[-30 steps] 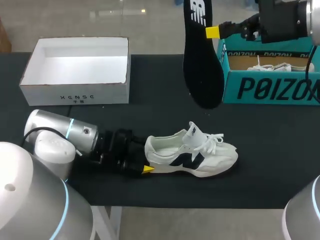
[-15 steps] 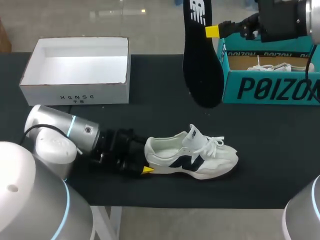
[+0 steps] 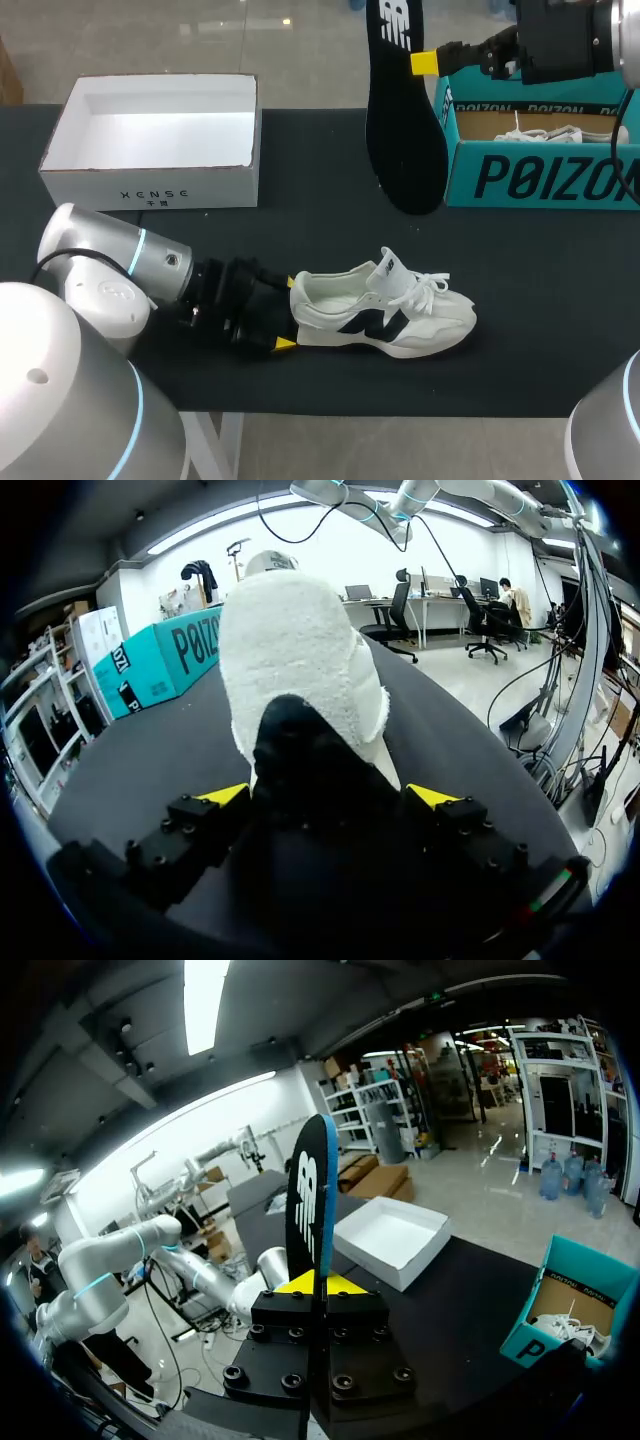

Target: Take the shoe out of the shoebox, open the shoe tongue, remove and reinsert the insole, then place the shoe into the shoebox

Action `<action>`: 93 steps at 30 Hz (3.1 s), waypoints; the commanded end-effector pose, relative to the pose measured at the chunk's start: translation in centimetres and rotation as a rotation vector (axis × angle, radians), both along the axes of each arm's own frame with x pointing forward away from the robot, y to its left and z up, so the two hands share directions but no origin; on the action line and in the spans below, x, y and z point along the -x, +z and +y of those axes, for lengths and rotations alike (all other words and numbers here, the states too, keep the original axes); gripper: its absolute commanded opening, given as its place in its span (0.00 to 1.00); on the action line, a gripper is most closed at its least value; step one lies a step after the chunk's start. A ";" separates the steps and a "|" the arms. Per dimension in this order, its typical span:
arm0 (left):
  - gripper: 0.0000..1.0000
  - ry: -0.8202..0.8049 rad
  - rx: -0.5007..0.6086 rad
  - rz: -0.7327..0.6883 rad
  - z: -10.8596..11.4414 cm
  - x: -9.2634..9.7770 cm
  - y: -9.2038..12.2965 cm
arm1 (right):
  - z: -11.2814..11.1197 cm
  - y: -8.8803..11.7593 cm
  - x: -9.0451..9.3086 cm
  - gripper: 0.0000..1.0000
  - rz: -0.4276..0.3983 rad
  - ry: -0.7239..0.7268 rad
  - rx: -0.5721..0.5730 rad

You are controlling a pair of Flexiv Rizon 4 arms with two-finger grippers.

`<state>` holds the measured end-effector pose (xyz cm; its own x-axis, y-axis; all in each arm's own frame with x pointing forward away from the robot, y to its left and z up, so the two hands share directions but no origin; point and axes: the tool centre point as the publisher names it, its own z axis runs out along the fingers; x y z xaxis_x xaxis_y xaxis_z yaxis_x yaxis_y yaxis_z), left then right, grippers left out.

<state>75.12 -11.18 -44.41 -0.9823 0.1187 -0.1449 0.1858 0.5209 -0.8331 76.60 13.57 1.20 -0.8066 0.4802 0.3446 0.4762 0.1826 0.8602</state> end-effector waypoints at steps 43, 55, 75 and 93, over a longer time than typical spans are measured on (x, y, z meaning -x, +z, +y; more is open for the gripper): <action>1.00 -0.080 -0.475 -0.040 5.1 1.1 13.8 | -0.3 0.7 0.2 0.00 0.006 -0.022 0.006; 1.00 -0.080 -0.475 -0.040 5.1 1.1 13.8 | -1.6 2.6 -0.2 0.00 0.039 -0.040 0.019; 1.00 -0.091 -0.537 -0.078 -0.2 -1.1 15.3 | -1.5 2.9 -0.3 0.00 0.002 -0.045 0.001; 1.00 -0.049 -0.678 -0.026 -6.0 -4.4 10.3 | -1.5 2.9 -0.3 0.00 0.002 -0.045 0.001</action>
